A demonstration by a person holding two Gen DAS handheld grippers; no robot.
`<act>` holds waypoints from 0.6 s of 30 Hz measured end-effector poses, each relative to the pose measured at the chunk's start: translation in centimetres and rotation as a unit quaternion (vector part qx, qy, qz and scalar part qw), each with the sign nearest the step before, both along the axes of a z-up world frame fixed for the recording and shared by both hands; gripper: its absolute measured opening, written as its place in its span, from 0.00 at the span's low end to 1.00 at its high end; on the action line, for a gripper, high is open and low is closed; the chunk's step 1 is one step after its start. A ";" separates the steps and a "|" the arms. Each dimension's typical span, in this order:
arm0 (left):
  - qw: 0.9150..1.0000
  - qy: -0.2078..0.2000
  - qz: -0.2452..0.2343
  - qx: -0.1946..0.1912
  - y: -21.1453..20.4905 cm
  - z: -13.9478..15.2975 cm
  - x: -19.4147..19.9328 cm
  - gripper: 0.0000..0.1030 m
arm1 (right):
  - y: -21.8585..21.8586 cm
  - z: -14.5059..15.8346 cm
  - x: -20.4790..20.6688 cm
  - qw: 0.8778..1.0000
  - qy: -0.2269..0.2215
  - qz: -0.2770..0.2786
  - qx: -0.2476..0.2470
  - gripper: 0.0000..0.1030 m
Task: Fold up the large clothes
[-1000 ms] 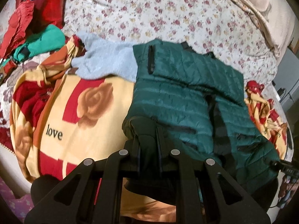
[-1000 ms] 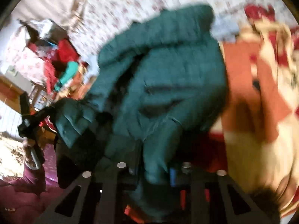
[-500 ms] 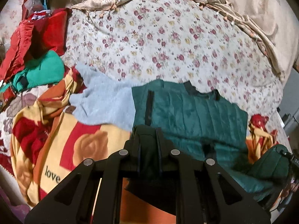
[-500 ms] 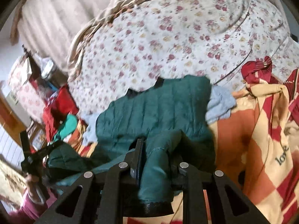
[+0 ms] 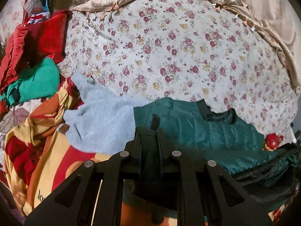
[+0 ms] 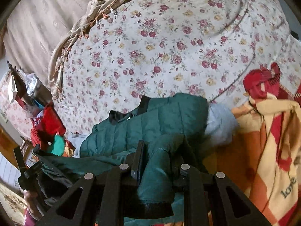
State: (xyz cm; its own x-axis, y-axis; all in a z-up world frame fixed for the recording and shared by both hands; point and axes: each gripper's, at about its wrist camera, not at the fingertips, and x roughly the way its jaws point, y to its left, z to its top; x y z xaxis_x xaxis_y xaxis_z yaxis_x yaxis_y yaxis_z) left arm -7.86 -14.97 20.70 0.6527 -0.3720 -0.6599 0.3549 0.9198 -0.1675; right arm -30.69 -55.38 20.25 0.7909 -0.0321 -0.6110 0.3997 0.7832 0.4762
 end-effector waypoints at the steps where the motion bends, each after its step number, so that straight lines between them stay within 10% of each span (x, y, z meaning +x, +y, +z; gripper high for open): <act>1: 1.000 0.000 0.003 0.002 -0.2 -0.1 0.4 0.12 | -0.5 -0.2 0.7 1.000 0.003 -0.001 0.001 0.18; 18: 0.995 -0.003 0.053 0.086 -8.4 -5.7 10.1 0.12 | -8.2 -7.3 9.6 0.996 0.013 -0.059 0.064 0.26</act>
